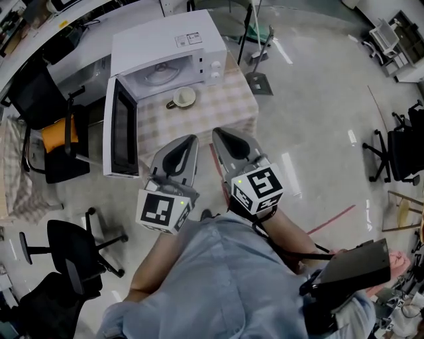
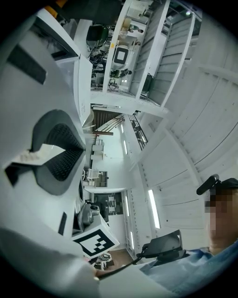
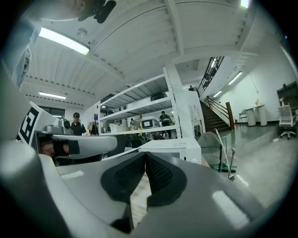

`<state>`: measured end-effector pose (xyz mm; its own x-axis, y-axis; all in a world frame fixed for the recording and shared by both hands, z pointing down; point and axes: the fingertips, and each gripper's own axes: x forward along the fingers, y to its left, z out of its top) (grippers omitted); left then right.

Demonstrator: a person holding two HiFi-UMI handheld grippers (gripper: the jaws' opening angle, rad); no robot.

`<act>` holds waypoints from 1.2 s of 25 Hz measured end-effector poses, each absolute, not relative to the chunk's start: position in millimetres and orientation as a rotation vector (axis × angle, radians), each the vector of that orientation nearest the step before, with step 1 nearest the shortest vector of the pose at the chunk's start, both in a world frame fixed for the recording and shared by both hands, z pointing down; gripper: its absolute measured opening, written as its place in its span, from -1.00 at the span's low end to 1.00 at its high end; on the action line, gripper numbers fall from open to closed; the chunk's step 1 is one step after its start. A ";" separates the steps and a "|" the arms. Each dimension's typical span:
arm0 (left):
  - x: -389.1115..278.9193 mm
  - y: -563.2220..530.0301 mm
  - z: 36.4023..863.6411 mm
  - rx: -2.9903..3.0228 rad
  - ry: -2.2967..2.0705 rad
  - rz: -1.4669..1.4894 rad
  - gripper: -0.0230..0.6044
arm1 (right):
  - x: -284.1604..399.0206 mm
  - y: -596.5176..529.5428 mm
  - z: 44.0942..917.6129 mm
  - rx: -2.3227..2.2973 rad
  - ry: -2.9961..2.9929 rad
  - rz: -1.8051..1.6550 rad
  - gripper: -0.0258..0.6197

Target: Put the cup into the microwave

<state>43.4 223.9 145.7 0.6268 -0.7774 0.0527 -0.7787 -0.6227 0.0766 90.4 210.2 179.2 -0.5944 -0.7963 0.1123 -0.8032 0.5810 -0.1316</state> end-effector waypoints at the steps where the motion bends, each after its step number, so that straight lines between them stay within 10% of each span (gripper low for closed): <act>1: 47.5 216.8 146.3 2.741 -1.336 0.030 -0.91 | 93.3 202.7 180.0 1.373 -2.768 0.260 -0.91; 30: 97.5 84.4 152.4 2.409 -1.861 0.155 -0.91 | 110.2 72.4 219.6 0.583 -2.933 0.235 -0.80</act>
<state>97.5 84.4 152.4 0.2511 -0.9582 0.1373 -0.9677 -0.2519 0.0115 110.2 72.4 219.6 -0.9148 -0.3668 0.1692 -0.3891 0.9127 -0.1252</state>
